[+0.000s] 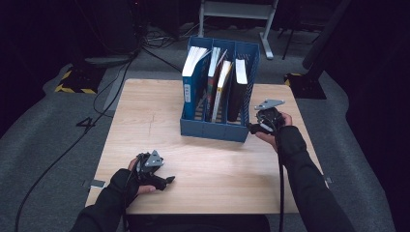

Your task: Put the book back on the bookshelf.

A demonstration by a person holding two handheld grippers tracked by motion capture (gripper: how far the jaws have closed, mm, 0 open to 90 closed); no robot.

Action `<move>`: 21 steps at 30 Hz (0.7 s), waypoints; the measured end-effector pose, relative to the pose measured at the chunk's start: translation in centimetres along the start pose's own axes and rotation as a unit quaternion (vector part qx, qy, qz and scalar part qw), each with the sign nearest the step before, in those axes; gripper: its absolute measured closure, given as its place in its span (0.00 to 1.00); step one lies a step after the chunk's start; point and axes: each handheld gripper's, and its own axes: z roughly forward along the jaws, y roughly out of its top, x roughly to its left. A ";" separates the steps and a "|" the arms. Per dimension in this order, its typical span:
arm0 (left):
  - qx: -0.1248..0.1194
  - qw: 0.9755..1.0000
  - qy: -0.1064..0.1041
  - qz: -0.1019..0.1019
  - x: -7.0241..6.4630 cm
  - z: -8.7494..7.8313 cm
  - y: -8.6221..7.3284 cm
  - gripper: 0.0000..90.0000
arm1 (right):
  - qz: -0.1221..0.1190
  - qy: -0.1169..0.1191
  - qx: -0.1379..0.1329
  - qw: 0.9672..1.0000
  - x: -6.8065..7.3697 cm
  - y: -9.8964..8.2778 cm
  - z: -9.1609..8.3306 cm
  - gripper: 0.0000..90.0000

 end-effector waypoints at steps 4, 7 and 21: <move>0.000 1.000 0.000 -0.001 0.0 0.0 0.0 0.16 | -0.003 0.003 -0.001 1.000 0.0 -0.9 -0.7 0.37; 0.000 1.000 0.000 -0.001 0.0 0.0 0.0 0.16 | -0.015 0.004 -0.002 1.000 0.2 -1.8 -1.3 0.37; 0.000 1.000 0.001 -0.001 0.0 0.0 0.0 0.16 | -0.031 0.000 0.004 0.999 0.4 -6.0 -3.1 0.35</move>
